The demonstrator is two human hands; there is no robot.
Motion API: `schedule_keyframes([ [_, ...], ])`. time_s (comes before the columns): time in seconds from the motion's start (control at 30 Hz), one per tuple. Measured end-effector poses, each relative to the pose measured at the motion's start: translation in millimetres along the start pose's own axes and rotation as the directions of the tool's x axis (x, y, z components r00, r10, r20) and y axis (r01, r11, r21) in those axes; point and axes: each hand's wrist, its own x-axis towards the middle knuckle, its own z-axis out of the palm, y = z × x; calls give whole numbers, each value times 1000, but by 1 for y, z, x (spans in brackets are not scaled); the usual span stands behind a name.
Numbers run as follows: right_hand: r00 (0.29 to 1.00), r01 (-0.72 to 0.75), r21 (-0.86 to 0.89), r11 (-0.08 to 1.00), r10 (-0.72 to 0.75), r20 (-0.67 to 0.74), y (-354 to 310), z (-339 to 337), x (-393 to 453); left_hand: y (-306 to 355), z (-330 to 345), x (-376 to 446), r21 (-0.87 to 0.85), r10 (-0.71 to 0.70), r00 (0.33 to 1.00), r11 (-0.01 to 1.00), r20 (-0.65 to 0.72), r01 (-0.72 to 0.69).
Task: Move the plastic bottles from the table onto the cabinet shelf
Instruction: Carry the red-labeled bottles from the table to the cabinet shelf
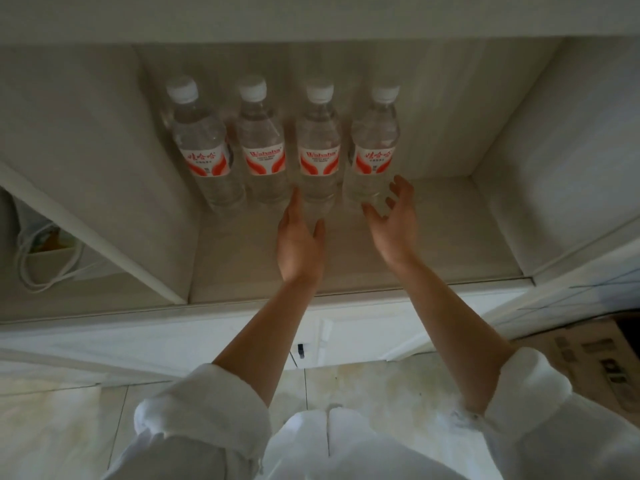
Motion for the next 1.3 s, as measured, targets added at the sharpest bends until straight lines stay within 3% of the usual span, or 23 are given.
schedule_keyframes([
  [0.1,1000,-1,-20,1000,1,-7,4,-7,-30,-8,-12,-13,-50,37,999,998,-5,-37],
  [0.3,990,129,-40,991,-126,58,4,-16,-92,-22,-38,-48,79,314,947,948,-69,-309],
  [0.5,919,329,-80,941,-300,255,2,-30,-143,-39,-65,-107,45,262,963,965,-59,-260],
  [0.67,793,416,-41,908,-341,504,10,-43,-177,-56,-81,-171,34,88,991,996,-99,-85],
  [0.8,607,429,9,903,-296,737,26,-52,-198,-60,-76,-238,-78,-241,954,970,-179,230],
  [0.9,393,480,64,875,-280,876,35,-53,-214,-57,-70,-294,-106,-426,893,904,-147,414],
  [0.97,272,514,100,852,-272,923,37,-55,-224,-56,-68,-325,-77,-499,854,866,-143,494],
  [1.03,81,569,181,802,-273,959,37,-51,-248,-56,-75,-370,-64,-584,779,807,-227,587],
  [1.07,69,569,184,801,-269,961,41,-51,-249,-58,-76,-377,-37,-596,775,797,-210,603],
  [1.1,8,583,211,785,-265,964,42,-50,-257,-57,-80,-393,-22,-617,747,775,-247,632],
  [1.17,-165,613,308,727,-263,950,42,-46,-284,-55,-88,-434,-56,-667,651,713,-361,699],
  [1.3,-394,620,453,641,-246,886,40,-47,-340,-47,-90,-509,-145,-720,443,594,-535,791],
])
